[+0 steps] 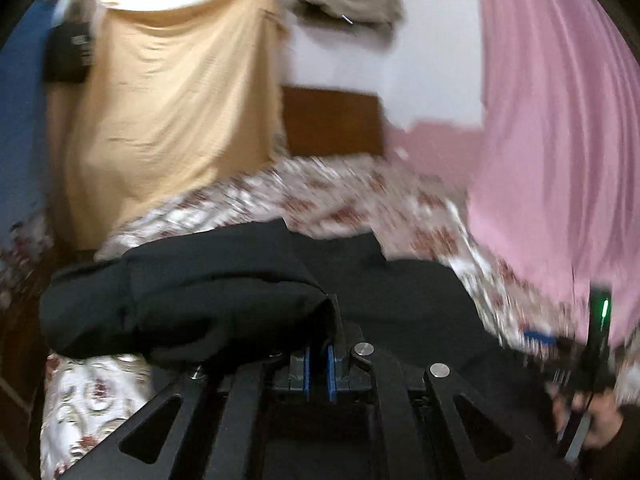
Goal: Fold large clothes
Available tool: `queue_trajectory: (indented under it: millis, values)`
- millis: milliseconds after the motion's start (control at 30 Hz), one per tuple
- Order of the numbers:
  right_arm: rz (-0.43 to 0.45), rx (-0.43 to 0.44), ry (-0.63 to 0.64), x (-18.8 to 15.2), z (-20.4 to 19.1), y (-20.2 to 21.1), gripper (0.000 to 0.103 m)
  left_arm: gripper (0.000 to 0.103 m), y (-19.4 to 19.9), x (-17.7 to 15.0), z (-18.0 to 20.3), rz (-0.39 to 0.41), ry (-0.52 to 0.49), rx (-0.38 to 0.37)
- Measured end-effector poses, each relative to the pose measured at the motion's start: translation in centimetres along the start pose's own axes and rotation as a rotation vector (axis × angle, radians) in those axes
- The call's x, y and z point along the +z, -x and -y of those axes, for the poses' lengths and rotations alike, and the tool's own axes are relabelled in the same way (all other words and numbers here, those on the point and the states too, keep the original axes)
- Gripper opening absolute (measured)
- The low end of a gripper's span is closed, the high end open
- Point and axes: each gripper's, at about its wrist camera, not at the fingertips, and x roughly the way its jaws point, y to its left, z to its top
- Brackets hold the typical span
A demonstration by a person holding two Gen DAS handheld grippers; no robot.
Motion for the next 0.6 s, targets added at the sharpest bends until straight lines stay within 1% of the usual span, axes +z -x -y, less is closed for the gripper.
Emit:
queue_trajectory:
  millis: [67,100,167,200,267,333,367,400,433,467,500,533,600]
  values:
    - [0.022,0.037,-0.077,-0.2,2.0,-0.1,0.095,0.006,-2.3,-1.3,2.6,-0.067,-0.048,-0.034]
    - [0.030,0.054,-0.103,-0.5,2.4,-0.3,0.095,0.006,-3.0,-2.0,3.2,-0.091,-0.057,-0.047]
    - [0.048,0.104,-0.166,-0.7,3.8,-0.7,0.095,0.007,-5.0,-3.9,4.7,-0.162,-0.073,-0.081]
    - [0.056,0.126,-0.188,-0.8,4.4,-1.0,0.095,0.009,-5.7,-4.6,5.1,-0.191,-0.079,-0.085]
    - [0.068,0.162,-0.226,-1.5,5.0,-1.3,0.095,0.010,-7.0,-6.4,6.4,-0.246,-0.120,-0.063]
    - [0.069,0.193,-0.266,-2.3,6.0,-1.9,0.096,0.014,-7.6,-7.6,7.7,-0.264,-0.182,-0.044]
    - [0.066,0.203,-0.291,-2.6,6.7,-2.5,0.096,0.023,-7.8,-8.3,8.6,-0.275,-0.227,-0.043]
    - [0.062,0.206,-0.304,-2.9,7.0,-2.8,0.096,0.029,-7.8,-8.7,9.1,-0.282,-0.261,-0.047]
    - [0.053,0.213,-0.324,-3.1,7.5,-3.3,0.096,0.042,-7.7,-9.1,9.8,-0.284,-0.307,-0.051]
    - [0.041,0.223,-0.349,-3.4,8.1,-3.9,0.096,0.052,-7.4,-9.6,10.7,-0.277,-0.367,-0.051]
    - [0.034,0.234,-0.372,-3.5,8.6,-4.3,0.096,0.054,-7.1,-9.7,11.4,-0.269,-0.419,-0.047]
    - [0.033,0.240,-0.386,-3.6,8.9,-4.4,0.096,0.054,-6.9,-10.0,12.6,-0.262,-0.512,-0.033]
    - [0.043,0.244,-0.414,-3.8,9.7,-4.6,0.096,0.054,-6.9,-10.2,14.4,-0.262,-0.627,-0.026]
